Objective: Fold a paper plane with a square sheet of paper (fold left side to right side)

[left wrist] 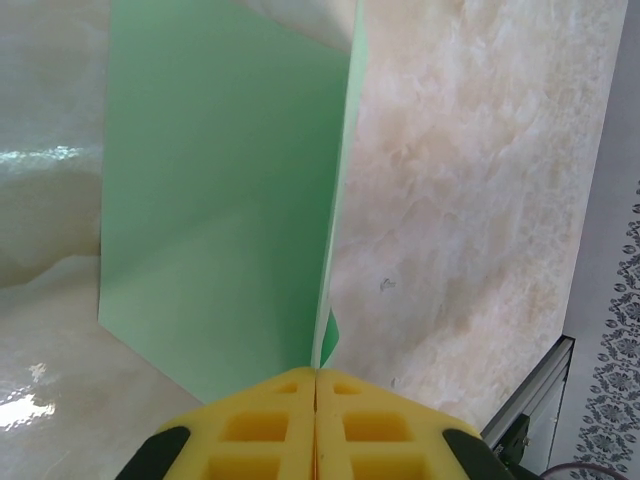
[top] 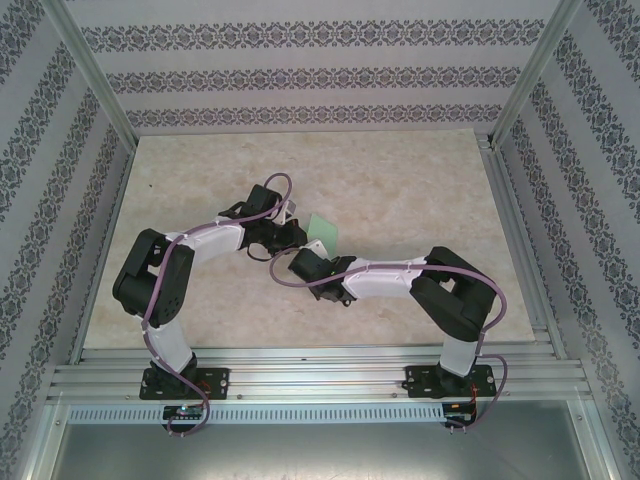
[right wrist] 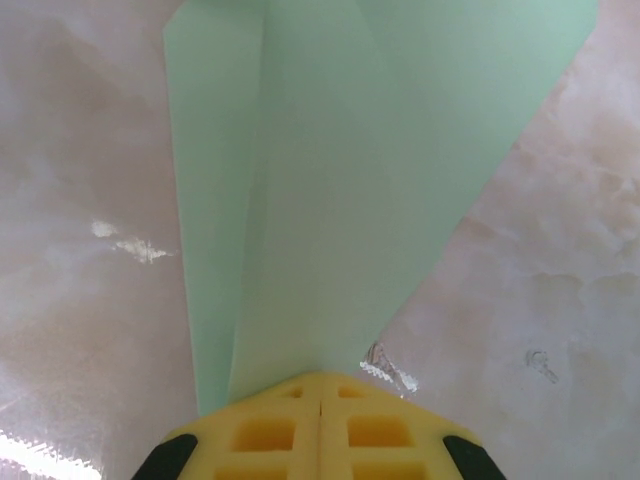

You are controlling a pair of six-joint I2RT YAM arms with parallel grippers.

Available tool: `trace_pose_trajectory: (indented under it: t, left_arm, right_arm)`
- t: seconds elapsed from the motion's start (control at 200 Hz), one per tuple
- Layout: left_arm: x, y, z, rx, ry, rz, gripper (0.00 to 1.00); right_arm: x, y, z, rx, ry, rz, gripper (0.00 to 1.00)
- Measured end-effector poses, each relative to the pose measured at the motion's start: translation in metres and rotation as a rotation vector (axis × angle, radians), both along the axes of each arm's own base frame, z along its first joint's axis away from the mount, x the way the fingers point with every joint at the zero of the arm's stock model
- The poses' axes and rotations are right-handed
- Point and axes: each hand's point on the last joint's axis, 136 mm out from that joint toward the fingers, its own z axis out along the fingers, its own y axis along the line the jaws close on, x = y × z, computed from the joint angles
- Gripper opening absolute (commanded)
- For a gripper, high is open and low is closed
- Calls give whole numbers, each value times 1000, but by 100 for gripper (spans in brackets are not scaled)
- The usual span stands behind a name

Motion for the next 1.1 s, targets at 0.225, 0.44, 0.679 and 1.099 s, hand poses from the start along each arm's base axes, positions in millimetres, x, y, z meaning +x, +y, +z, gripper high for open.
trace_pose_trajectory:
  t: [0.225, 0.44, 0.679, 1.099]
  left_arm:
    - [4, -2, 6, -3, -9, 1, 8]
    - [4, -2, 7, -4, -4, 11, 7]
    - [-3, -9, 16, -30, 3, 59, 6]
    - [-5, -17, 14, -39, 21, 113, 6]
  right_arm:
    - [-4, -2, 3, 51, 15, 3, 0]
    - [1, -16, 18, 212, 34, -32, 2]
    - [1, -19, 38, 361, 39, -41, 23]
    - [-12, 0, 44, 346, 17, -4, 35]
